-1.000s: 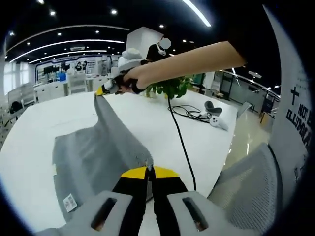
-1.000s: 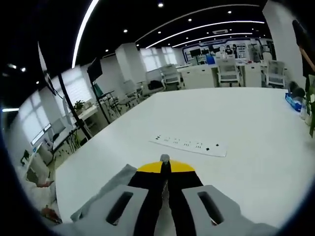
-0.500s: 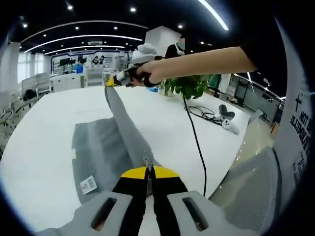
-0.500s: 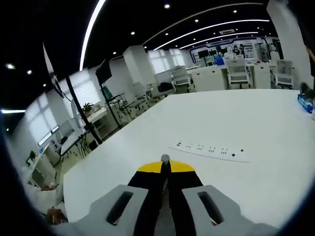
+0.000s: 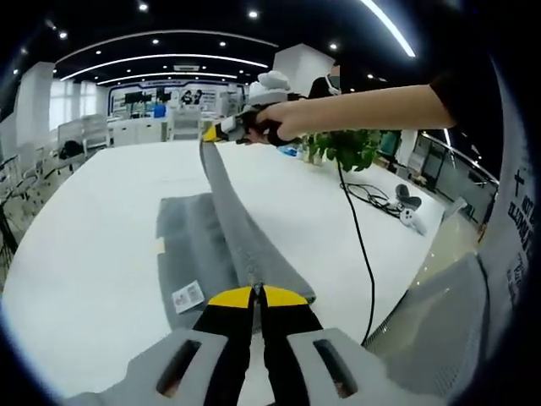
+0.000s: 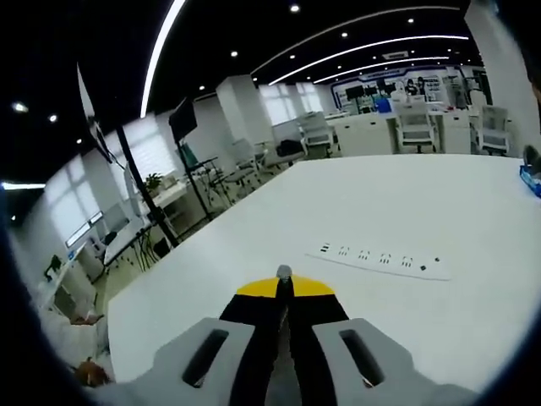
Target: Fold the towel on the table until its edges align and the towel forms a compact rectangular stack.
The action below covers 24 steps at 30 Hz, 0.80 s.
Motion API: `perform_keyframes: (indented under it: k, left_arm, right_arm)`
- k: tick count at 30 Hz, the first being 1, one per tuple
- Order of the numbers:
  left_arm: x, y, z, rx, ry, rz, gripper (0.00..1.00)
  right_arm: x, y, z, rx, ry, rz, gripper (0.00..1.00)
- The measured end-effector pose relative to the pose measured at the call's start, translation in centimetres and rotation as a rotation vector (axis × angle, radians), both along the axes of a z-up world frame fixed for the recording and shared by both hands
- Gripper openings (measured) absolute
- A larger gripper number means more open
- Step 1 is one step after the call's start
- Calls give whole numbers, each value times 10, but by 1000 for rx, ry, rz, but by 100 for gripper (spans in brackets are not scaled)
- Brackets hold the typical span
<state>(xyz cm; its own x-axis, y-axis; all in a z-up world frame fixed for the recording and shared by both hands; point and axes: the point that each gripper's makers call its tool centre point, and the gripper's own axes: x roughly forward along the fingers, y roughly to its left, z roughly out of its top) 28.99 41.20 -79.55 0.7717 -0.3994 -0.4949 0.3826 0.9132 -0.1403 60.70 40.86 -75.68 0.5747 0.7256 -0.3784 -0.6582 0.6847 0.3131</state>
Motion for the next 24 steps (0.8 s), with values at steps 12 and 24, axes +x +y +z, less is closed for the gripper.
perform_keyframes:
  k: [12,24]
  left_arm:
    - [-2,29,-11,13,12,80,3]
    - [1,52,-54,-9,121,162,3]
  right_arm:
    - [-2,26,-8,-10,-4,5,0]
    - [12,46,-57,-148,-19,55,0]
